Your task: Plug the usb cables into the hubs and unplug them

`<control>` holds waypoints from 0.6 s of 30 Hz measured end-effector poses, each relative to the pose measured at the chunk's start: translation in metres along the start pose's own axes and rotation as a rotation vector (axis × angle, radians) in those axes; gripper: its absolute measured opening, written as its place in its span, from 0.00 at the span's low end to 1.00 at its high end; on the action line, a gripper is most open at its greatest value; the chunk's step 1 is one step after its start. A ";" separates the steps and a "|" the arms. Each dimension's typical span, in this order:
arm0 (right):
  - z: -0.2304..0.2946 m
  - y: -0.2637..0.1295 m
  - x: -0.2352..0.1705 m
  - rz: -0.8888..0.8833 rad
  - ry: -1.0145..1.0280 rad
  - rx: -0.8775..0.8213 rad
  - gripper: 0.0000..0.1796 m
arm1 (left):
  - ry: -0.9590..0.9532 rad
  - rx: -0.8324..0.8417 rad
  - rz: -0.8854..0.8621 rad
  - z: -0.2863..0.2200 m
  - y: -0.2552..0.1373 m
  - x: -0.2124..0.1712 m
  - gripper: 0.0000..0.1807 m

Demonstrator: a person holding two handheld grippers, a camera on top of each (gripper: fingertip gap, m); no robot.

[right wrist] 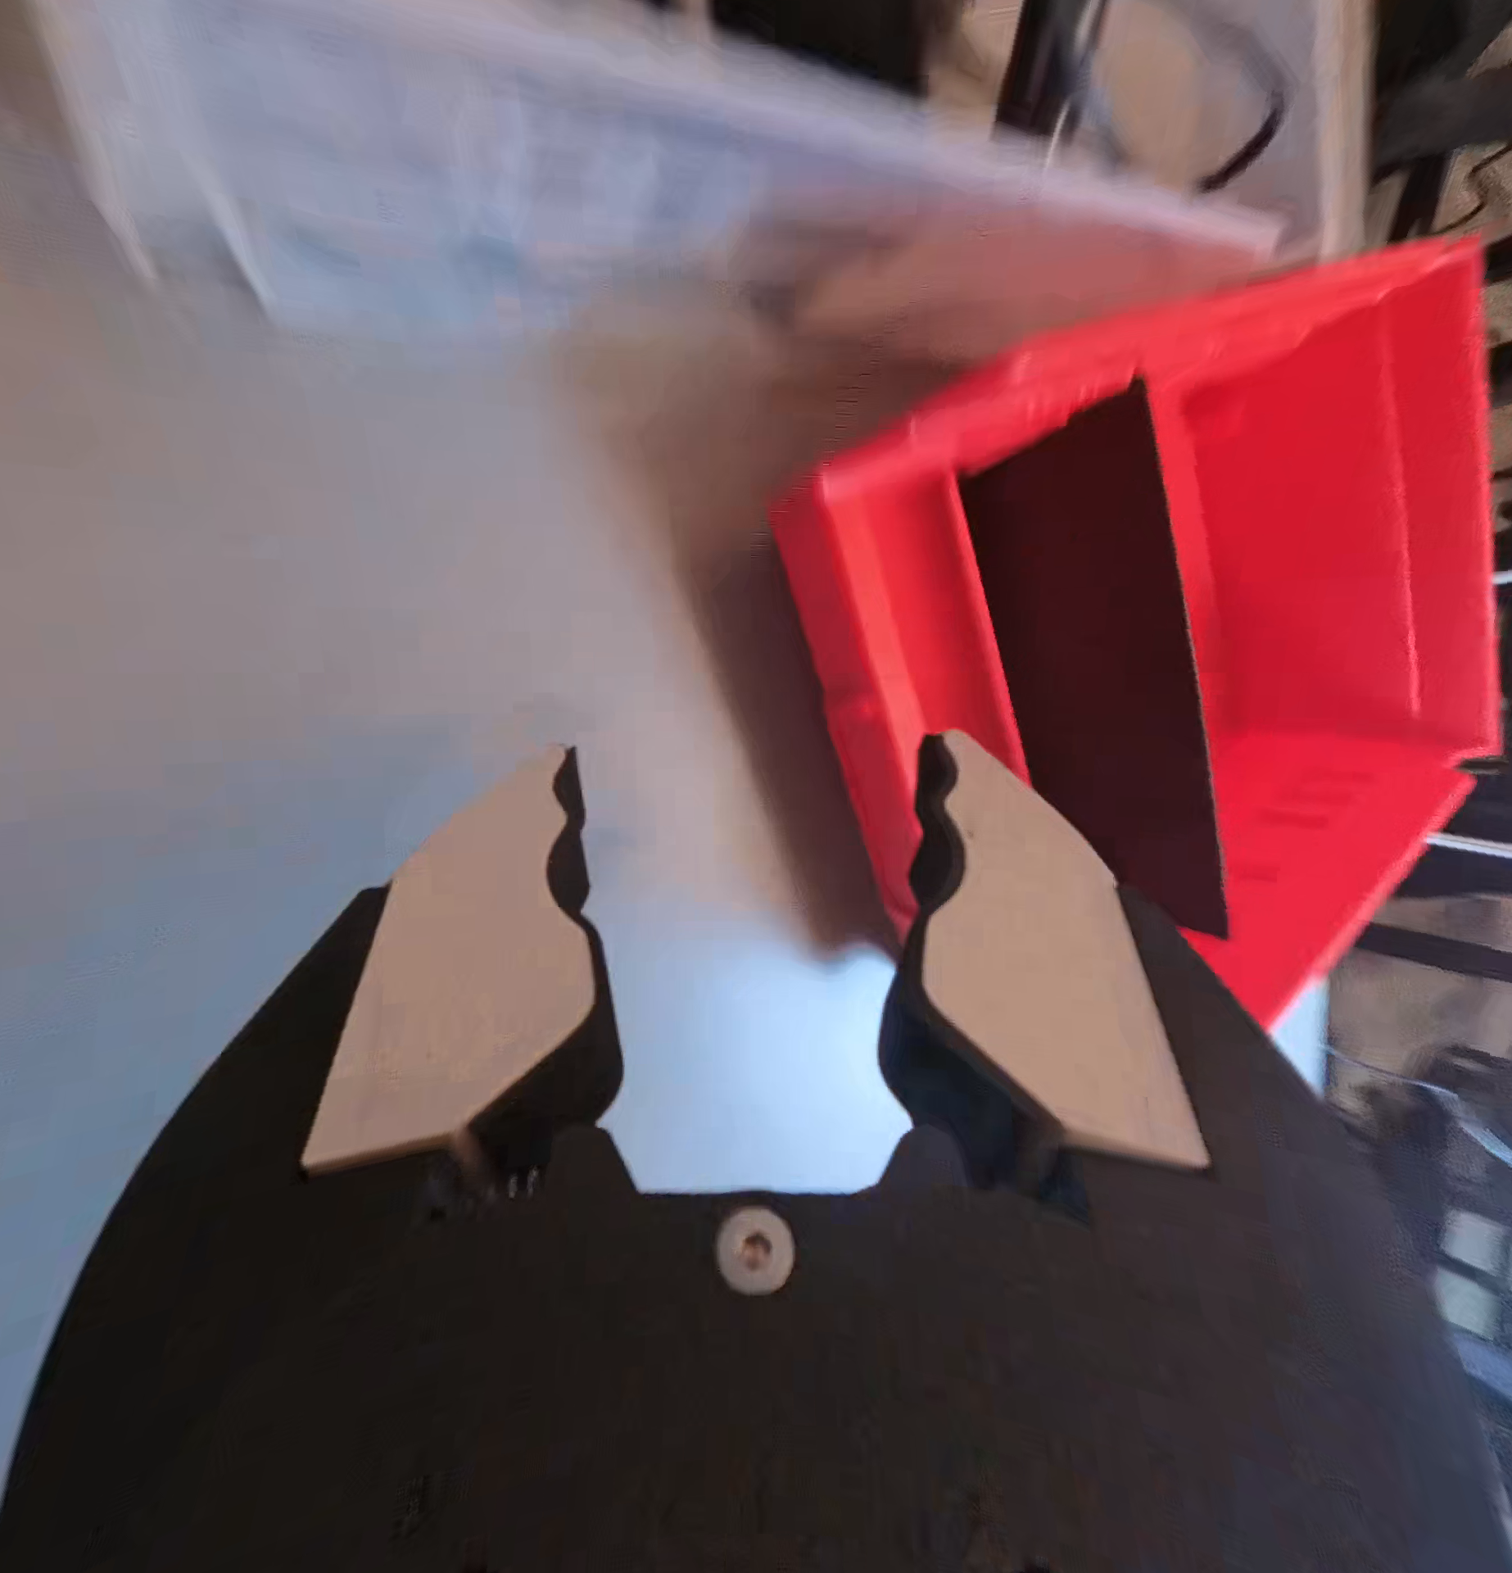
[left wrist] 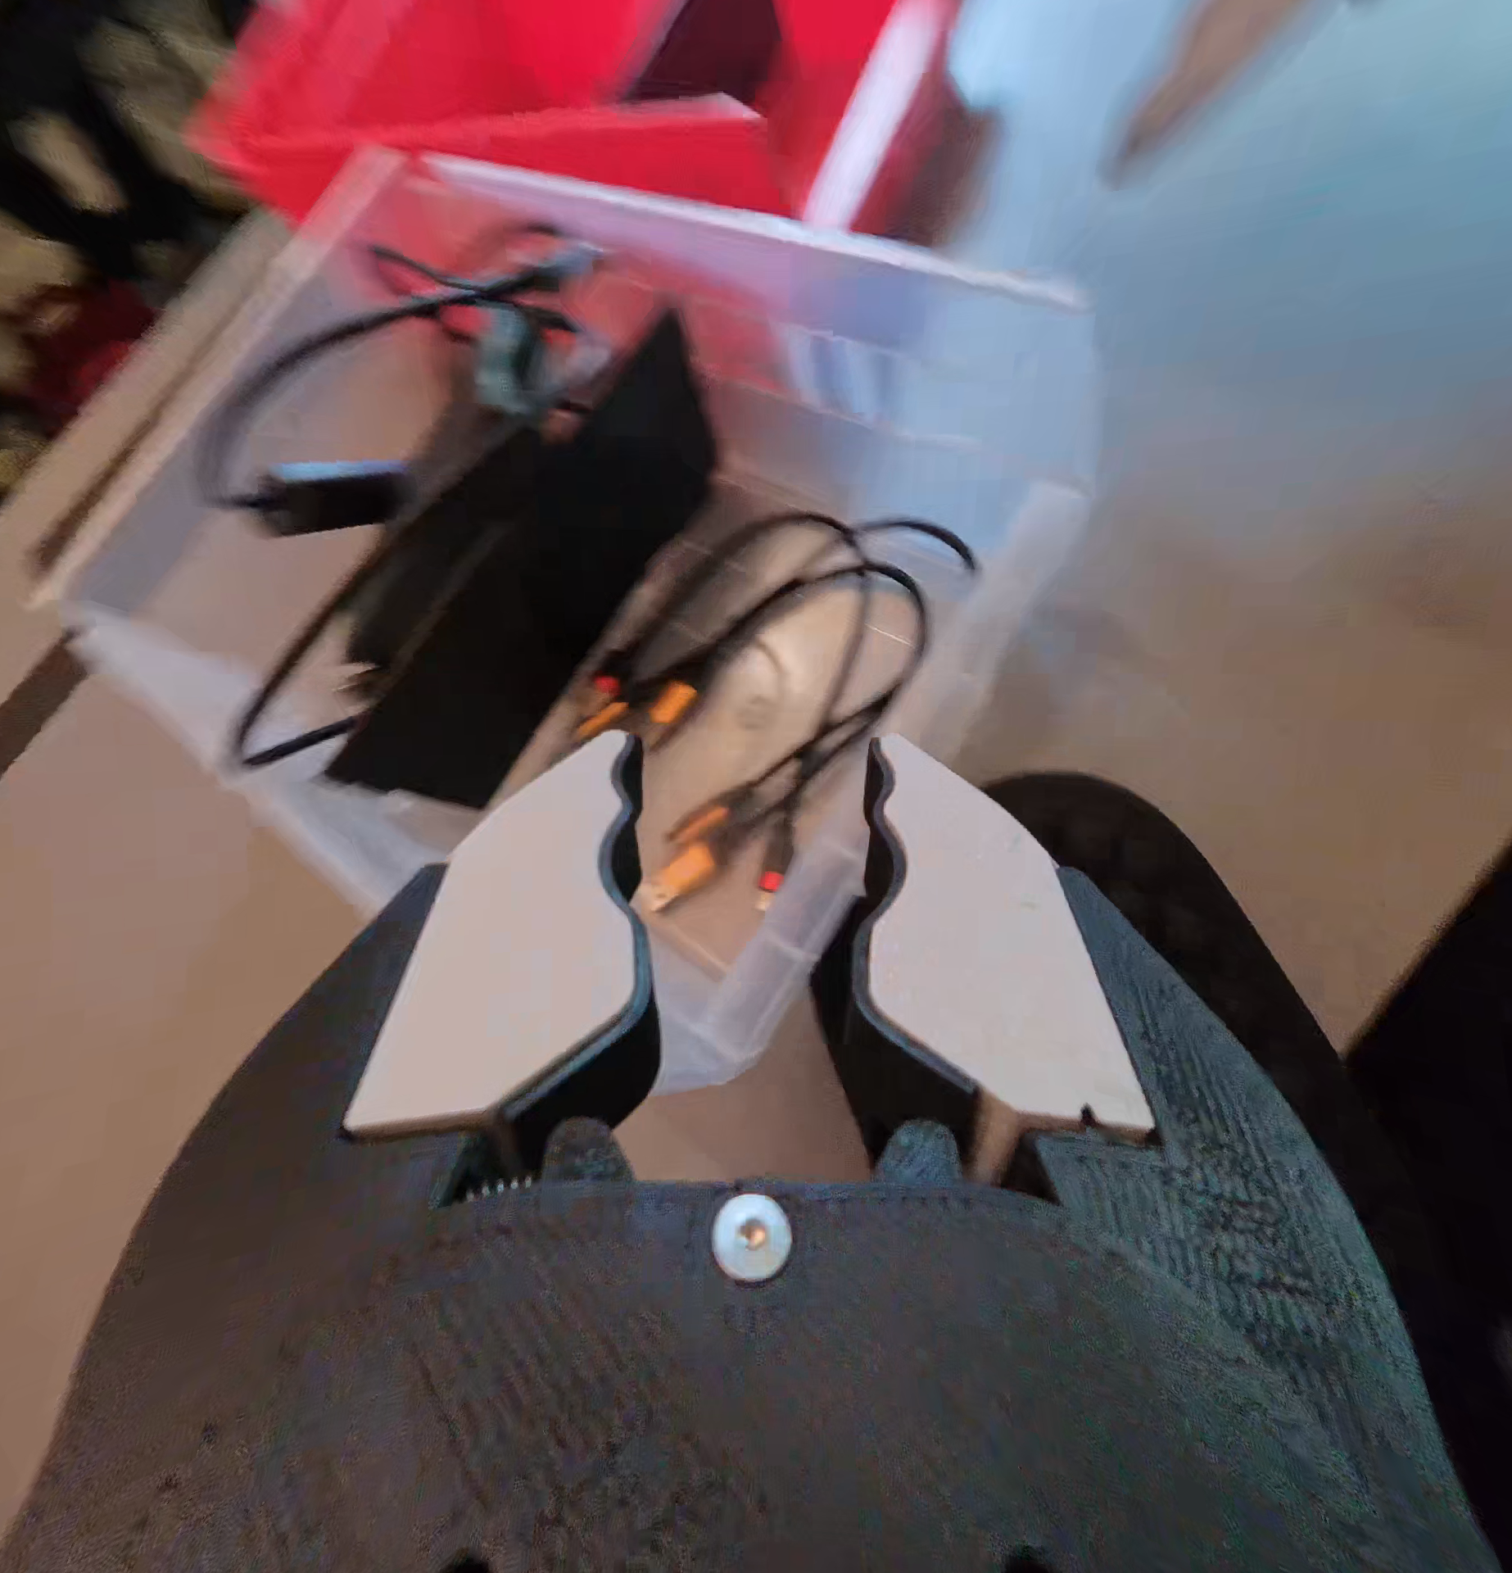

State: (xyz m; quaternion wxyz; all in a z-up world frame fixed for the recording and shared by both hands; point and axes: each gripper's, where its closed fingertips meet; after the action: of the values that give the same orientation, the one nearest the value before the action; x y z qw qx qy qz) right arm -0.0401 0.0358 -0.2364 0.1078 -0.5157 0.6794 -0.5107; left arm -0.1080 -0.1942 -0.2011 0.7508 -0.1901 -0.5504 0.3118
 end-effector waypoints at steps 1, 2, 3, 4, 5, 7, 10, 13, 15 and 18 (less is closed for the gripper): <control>-0.009 0.008 -0.016 0.091 -0.070 0.007 0.45 | 0.075 -0.063 0.074 -0.015 0.010 -0.003 0.29; -0.016 0.017 -0.028 0.155 -0.118 0.021 0.45 | 0.143 -0.108 0.149 -0.027 0.021 -0.008 0.30; -0.020 0.027 -0.035 0.195 -0.155 0.047 0.45 | 0.208 -0.138 0.221 -0.035 0.034 -0.015 0.31; -0.023 0.038 -0.042 0.226 -0.194 0.069 0.43 | 0.271 -0.147 0.286 -0.038 0.046 -0.022 0.32; -0.029 0.048 -0.047 0.246 -0.236 0.059 0.39 | 0.327 -0.146 0.347 -0.038 0.059 -0.029 0.32; -0.044 0.059 -0.047 0.227 -0.298 -0.028 0.25 | 0.360 -0.222 0.419 -0.047 0.075 -0.035 0.33; -0.039 0.051 -0.049 0.179 -0.203 0.015 0.18 | 0.330 -0.312 0.392 -0.060 0.086 -0.028 0.15; -0.024 0.036 -0.061 0.155 -0.147 0.022 0.18 | 0.289 -0.267 0.358 -0.053 0.095 -0.023 0.15; -0.008 0.022 -0.071 0.151 -0.107 0.008 0.18 | 0.265 -0.246 0.345 -0.051 0.096 -0.022 0.16; 0.020 0.000 -0.081 0.140 -0.018 -0.038 0.19 | 0.248 -0.207 0.324 -0.049 0.097 -0.022 0.16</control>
State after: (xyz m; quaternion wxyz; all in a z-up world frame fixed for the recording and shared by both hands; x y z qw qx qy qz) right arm 0.0089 0.0897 -0.2765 0.1394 -0.4734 0.7224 -0.4843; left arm -0.0915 -0.1349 -0.2934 0.7294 -0.3890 -0.4452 0.3441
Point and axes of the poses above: each gripper's, where its closed fingertips meet, y out along the fingers, x out of its top, z = x × y across the jaws, and after that the axes turned 4 degrees about x, right-handed
